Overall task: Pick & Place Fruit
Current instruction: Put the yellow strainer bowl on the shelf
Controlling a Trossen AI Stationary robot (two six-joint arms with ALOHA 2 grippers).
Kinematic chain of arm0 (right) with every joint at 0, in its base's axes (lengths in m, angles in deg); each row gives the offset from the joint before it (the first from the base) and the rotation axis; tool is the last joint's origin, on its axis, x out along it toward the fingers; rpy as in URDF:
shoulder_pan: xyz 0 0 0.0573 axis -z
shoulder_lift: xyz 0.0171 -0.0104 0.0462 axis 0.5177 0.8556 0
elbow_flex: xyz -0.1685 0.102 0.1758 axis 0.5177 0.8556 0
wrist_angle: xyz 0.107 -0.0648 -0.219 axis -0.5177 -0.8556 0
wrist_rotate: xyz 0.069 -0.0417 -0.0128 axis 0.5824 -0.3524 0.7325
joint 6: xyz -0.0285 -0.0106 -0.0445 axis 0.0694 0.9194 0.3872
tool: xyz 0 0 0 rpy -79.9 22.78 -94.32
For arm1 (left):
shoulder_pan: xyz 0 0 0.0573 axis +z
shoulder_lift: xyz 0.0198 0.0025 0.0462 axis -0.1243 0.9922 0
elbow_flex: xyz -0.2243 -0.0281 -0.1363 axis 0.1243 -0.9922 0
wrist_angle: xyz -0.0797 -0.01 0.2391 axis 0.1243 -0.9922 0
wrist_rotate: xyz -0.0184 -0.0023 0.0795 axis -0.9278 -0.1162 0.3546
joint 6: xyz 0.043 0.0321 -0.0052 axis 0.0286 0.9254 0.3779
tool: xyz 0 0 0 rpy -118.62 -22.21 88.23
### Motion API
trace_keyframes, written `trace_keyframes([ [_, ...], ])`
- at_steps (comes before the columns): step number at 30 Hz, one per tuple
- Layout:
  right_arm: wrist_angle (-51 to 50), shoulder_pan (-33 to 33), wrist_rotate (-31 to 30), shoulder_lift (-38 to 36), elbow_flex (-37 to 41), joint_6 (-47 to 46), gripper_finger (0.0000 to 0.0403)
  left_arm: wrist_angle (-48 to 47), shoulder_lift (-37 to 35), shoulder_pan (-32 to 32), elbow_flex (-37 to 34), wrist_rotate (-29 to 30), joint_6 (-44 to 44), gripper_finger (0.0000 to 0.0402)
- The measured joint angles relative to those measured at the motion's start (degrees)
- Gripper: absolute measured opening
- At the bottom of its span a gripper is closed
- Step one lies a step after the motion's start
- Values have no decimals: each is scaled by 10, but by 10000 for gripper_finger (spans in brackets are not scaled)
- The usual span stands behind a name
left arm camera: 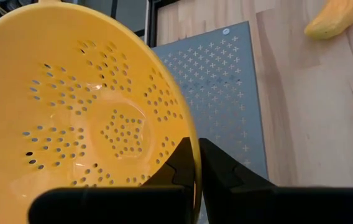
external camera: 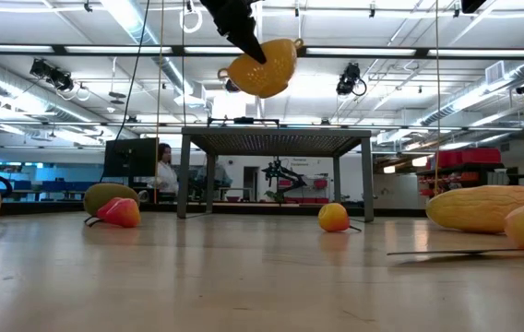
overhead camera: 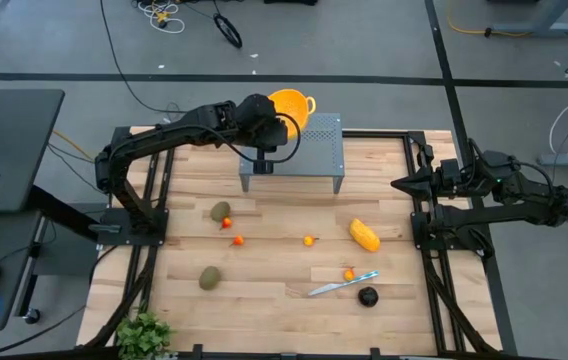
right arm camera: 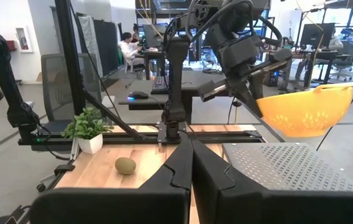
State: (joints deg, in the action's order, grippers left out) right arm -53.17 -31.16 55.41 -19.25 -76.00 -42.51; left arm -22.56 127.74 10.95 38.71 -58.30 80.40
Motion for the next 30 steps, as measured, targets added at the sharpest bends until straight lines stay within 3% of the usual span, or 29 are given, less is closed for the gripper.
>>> trace_keyframes([
  [11,0,0,0,0,0,0,8,-1,14,0,5,2,-5,11],
  [25,0,0,0,0,0,0,8,-106,122,2,150,-2,-5,11],
  [30,0,0,0,0,0,0,8,-112,132,2,163,-1,-3,11],
])
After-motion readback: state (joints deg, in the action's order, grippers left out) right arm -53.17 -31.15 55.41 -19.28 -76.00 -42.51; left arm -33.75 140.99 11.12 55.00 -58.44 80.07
